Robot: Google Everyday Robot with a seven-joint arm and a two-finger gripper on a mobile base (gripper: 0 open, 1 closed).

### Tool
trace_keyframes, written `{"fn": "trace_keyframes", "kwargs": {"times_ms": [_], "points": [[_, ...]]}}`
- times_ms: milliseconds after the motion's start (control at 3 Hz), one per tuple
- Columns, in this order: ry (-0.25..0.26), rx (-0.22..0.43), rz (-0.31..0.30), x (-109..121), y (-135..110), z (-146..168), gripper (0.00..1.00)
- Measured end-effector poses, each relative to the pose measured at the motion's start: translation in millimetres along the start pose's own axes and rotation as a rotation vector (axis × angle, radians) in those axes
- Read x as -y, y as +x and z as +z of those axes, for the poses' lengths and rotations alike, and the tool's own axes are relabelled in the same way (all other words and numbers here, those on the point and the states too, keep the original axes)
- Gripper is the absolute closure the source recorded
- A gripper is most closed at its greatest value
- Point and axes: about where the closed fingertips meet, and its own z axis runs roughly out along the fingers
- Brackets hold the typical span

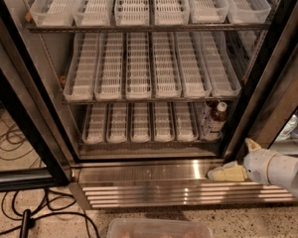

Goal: Pick blue plastic bottle from bottom shelf of fridge

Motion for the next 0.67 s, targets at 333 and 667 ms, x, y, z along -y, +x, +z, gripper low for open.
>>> {"fn": "trace_keyframes", "kwargs": {"times_ms": [333, 667], "points": [[0.0, 0.0, 0.0, 0, 0, 0, 0.0], [-0.014, 0.05, 0.009, 3, 2, 15, 0.0]]}}
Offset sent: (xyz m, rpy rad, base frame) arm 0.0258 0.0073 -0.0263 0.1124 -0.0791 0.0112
